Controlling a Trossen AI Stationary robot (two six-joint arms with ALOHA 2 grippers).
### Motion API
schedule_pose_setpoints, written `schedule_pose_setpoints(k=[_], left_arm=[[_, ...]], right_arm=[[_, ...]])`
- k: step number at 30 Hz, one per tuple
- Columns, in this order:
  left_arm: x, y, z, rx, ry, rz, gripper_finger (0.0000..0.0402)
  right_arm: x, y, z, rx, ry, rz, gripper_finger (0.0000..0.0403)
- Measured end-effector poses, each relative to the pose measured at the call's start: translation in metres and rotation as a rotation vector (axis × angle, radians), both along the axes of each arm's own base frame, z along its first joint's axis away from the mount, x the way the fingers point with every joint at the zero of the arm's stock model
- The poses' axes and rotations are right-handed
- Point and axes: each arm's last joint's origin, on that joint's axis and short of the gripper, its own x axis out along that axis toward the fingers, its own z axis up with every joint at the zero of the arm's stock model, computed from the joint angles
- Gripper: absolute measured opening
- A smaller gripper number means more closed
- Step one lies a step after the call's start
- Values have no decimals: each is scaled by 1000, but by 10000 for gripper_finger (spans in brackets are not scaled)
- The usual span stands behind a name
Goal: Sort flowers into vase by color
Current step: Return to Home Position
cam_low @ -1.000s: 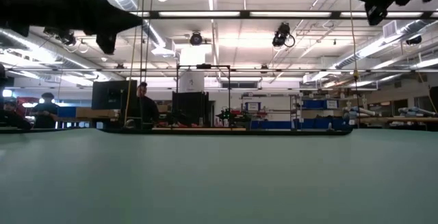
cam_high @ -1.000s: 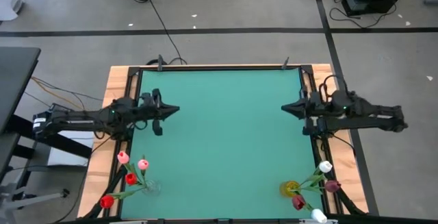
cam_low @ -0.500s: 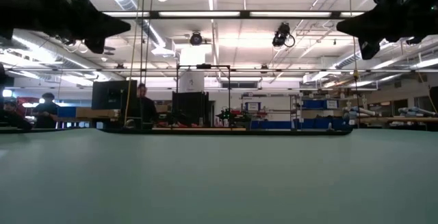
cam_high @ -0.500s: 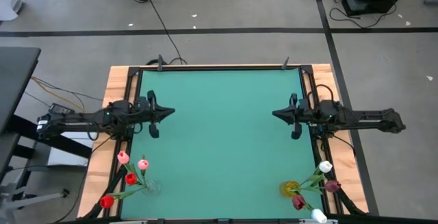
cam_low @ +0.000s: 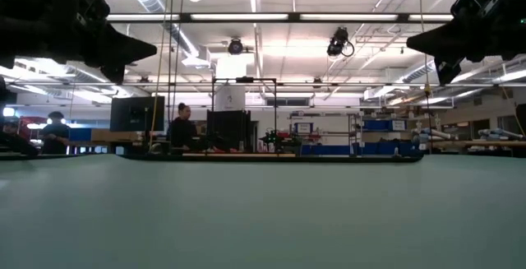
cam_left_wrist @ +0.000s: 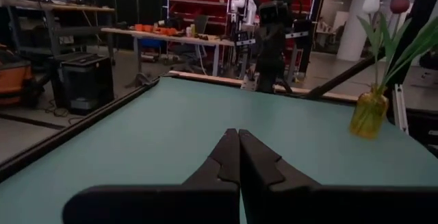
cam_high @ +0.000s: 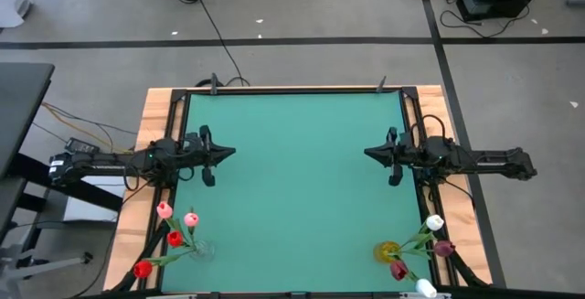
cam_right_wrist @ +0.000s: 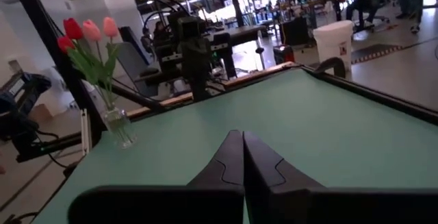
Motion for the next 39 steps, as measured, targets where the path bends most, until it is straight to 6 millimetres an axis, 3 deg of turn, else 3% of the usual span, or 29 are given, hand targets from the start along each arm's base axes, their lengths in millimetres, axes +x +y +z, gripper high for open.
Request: schedule_pose_setpoints(k=[18, 30, 39], left_arm=[[-4, -3, -14, -42, 30, -20, 0], [-28, -4, 0, 20, 87, -18, 0], [-23, -3, -10, 36, 67, 0, 0]], right_arm=[[0, -1, -4, -9, -16, -28, 0], [-9, -2, -7, -43, 4, -64, 0], [-5, -3, -16, -23, -55, -63, 0]])
